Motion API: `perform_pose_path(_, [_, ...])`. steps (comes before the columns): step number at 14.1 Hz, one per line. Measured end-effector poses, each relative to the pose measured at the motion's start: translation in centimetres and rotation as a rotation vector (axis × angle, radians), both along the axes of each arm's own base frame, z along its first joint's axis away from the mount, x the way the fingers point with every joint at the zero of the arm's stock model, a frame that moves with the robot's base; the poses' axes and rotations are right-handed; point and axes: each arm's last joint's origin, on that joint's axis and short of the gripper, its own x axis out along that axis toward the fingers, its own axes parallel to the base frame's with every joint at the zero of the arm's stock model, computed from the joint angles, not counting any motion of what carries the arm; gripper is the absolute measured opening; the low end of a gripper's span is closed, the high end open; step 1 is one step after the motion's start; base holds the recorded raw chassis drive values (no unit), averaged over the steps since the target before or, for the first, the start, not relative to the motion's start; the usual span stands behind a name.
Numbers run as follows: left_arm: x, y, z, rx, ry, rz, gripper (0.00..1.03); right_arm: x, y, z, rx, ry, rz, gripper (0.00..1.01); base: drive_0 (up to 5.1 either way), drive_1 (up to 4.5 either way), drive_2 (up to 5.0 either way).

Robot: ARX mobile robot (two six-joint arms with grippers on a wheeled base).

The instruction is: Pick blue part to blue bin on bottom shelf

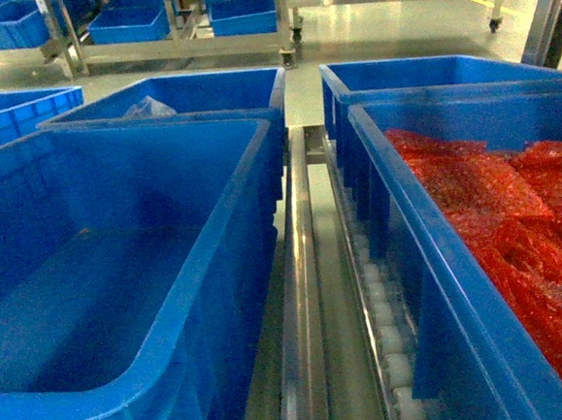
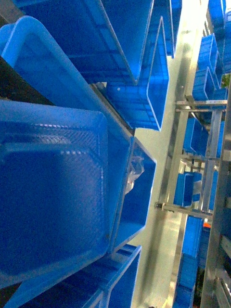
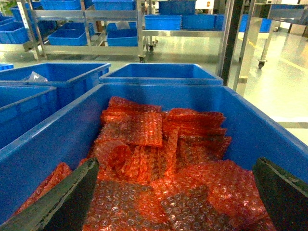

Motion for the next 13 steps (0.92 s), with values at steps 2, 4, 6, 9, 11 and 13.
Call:
perform_pose_path(2, [0.0,0.0,0.0,0.0,0.0,0.0,0.43,0.0,0.0,0.0,0.0,0.0,0.0,0.98,0.0,0.0,0.0])
perform_pose_path(4, [0.0,0.0,0.0,0.0,0.0,0.0,0.43,0.0,0.0,0.0,0.0,0.0,0.0,0.98,0.0,0.0,0.0])
perform_pose_path(6, [0.0,0.0,0.0,0.0,0.0,0.0,0.43,0.0,0.0,0.0,0.0,0.0,0.0,0.98,0.0,0.0,0.0])
perform_pose_path(9, [0.0,0.0,0.0,0.0,0.0,0.0,0.43,0.0,0.0,0.0,0.0,0.0,0.0,0.98,0.0,0.0,0.0])
perform_pose_path(11, [0.0,0.0,0.0,0.0,0.0,0.0,0.43,0.0,0.0,0.0,0.0,0.0,0.0,0.98,0.0,0.0,0.0])
perform_pose_path(13, [0.0,0.0,0.0,0.0,0.0,0.0,0.43,0.0,0.0,0.0,0.0,0.0,0.0,0.98,0.0,0.0,0.0])
